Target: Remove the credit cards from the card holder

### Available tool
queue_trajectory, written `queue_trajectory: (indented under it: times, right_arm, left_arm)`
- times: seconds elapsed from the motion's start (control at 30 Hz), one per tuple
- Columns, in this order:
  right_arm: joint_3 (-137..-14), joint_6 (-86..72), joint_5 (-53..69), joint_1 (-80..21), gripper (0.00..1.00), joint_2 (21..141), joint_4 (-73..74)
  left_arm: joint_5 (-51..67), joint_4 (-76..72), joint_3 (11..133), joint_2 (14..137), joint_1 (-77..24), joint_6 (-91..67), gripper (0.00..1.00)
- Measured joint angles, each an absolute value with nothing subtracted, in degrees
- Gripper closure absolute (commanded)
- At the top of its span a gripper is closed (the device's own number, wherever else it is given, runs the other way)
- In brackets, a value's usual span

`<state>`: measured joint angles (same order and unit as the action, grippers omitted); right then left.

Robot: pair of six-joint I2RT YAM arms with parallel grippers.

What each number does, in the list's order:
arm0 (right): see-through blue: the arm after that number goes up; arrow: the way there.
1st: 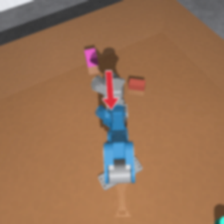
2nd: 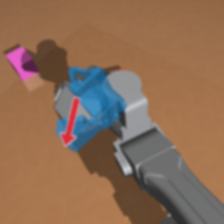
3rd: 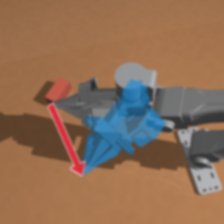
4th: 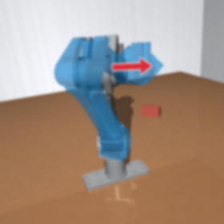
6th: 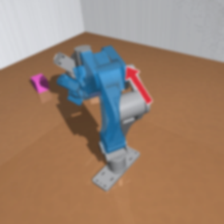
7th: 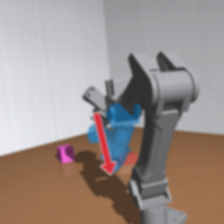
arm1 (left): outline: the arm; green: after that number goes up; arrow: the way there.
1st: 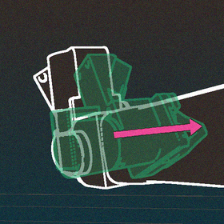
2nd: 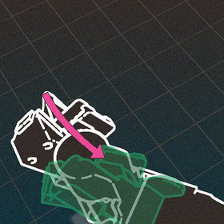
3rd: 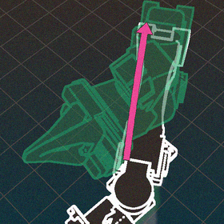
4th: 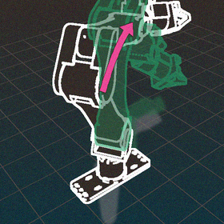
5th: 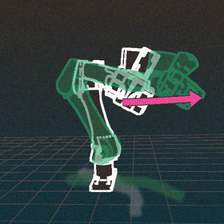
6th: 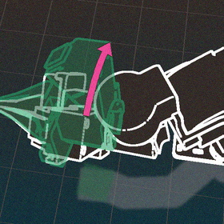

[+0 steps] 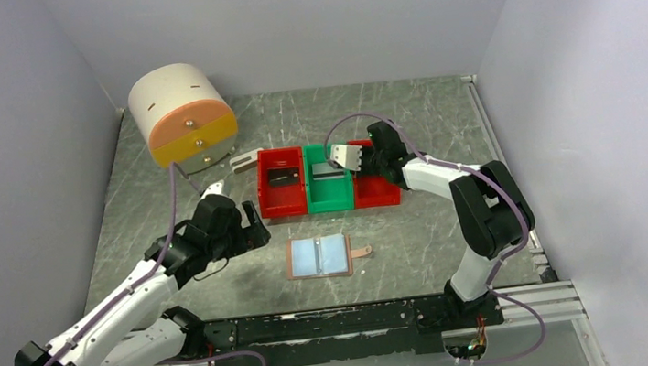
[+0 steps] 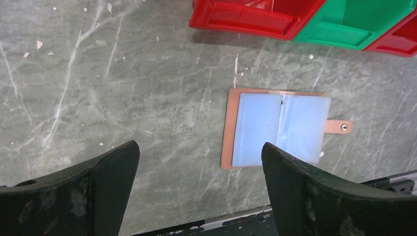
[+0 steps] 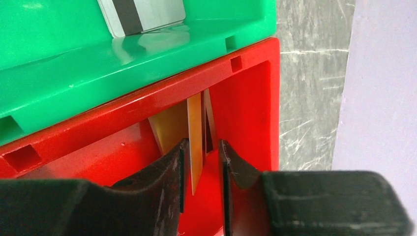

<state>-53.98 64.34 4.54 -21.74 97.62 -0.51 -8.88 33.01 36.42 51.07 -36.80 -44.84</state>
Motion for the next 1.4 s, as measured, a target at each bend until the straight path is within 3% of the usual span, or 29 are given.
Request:
queue_trajectory:
  times: [0.7, 0.83, 0.93, 1.03, 1.23, 1.4]
  right_arm:
    - [-53.1, 54.8, 0.9, -21.1, 0.64, 94.7, 2.1]
    - [-52.3, 42.3, 1.1, -21.1, 0.68, 88.3, -0.3]
    - [-54.3, 23.2, 0.2, -21.1, 0.72, 83.4, -0.1]
    - [-58.5, 7.3, -1.0, -21.1, 0.86, 82.8, 3.5]
    - [-51.3, -13.2, -0.6, -21.1, 0.87, 81.3, 6.6]
    - [-50.2, -19.3, -0.7, -21.7, 0.9, 86.2, 10.4]
  left_arm:
    - [-5.3, 32.3, 35.6, 54.3, -36.8, -44.8, 0.03]
    - [-4.7, 31.9, 35.2, 54.3, -36.8, -44.8, 0.03]
    - [-4.6, 31.2, 35.1, 54.7, -36.8, -44.8, 0.04]
    - [-4.5, 30.8, 35.1, 55.5, -36.8, -44.8, 0.04]
    - [-4.2, 30.3, 35.1, 56.4, -36.8, -44.8, 0.05]
    - [-4.1, 30.0, 35.1, 56.4, -36.8, -44.8, 0.05]
